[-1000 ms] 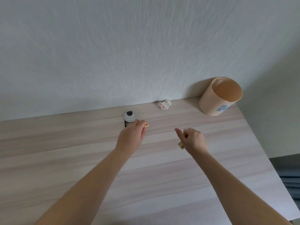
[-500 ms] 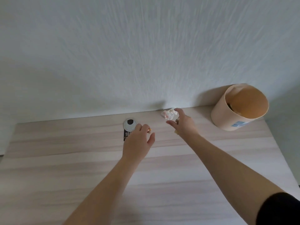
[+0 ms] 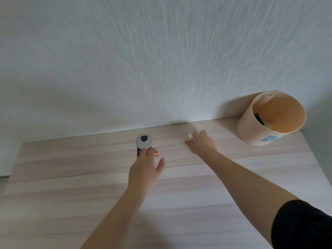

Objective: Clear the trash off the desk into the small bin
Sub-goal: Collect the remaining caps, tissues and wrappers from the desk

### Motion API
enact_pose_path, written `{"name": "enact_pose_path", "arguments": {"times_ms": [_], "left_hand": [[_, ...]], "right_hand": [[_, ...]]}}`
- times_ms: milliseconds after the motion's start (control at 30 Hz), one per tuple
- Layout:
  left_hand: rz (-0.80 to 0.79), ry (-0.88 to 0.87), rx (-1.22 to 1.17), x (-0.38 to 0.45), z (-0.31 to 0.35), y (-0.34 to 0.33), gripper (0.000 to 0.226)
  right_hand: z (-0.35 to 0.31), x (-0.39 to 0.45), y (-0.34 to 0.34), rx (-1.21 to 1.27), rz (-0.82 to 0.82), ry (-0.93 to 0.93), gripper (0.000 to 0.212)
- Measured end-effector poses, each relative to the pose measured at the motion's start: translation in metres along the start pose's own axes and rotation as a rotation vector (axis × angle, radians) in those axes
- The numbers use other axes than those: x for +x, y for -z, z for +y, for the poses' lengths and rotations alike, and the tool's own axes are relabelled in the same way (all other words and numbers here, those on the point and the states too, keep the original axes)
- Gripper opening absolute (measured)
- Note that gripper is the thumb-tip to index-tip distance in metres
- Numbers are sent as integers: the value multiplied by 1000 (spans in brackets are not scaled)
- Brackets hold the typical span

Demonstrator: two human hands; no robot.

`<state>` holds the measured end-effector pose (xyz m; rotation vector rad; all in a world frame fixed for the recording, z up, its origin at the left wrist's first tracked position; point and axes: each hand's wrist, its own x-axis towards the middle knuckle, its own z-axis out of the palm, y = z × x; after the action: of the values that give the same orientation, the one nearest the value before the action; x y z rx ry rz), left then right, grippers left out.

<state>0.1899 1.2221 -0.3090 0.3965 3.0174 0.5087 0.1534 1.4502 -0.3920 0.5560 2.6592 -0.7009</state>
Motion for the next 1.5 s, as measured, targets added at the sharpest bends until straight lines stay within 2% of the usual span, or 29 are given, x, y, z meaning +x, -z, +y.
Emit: {"name": "enact_pose_path", "arguments": {"times_ms": [200, 300, 367, 400, 467, 500, 633, 733, 867, 967, 1033, 1167, 1367, 1500], "left_hand": [[-6, -39, 11, -17, 11, 3, 24], [0, -46, 9, -34, 17, 9, 24], [-4, -71, 5, -49, 19, 13, 24], [-8, -82, -3, -56, 19, 16, 24], [-28, -77, -32, -68, 20, 21, 24], [-39, -65, -42, -73, 22, 25, 24], [-21, -115, -32, -94, 29, 38, 24], [2, -193, -39, -120, 37, 45, 24], [32, -280, -54, -160, 35, 60, 25], [68, -292, -69, -181, 31, 68, 25], [84, -314, -90, -205, 21, 75, 25], [91, -336, -115, -249, 4, 81, 25], [63, -393, -131, -289, 8, 82, 25], [75, -456, -143, -299, 27, 80, 25]], "right_hand": [[22, -49, 18, 114, 108, 116, 25], [33, -83, 26, 228, 80, 152, 22], [42, -110, 30, 346, 44, 187, 8], [47, -124, 31, 385, 27, 227, 9], [56, -152, 29, 442, -19, 280, 29], [58, -166, 28, 465, -34, 270, 28], [65, -217, 25, 489, 84, 263, 3], [69, -251, 31, 445, 175, 237, 16], [71, -301, 33, 399, 263, 194, 44], [70, -328, 30, 283, 313, 117, 65], [65, -358, 24, 199, 343, 86, 69], [62, -405, 8, 139, 381, 98, 60], [69, -461, -4, 340, 373, 100, 33], [85, -487, 0, 309, 457, 97, 27]]}}
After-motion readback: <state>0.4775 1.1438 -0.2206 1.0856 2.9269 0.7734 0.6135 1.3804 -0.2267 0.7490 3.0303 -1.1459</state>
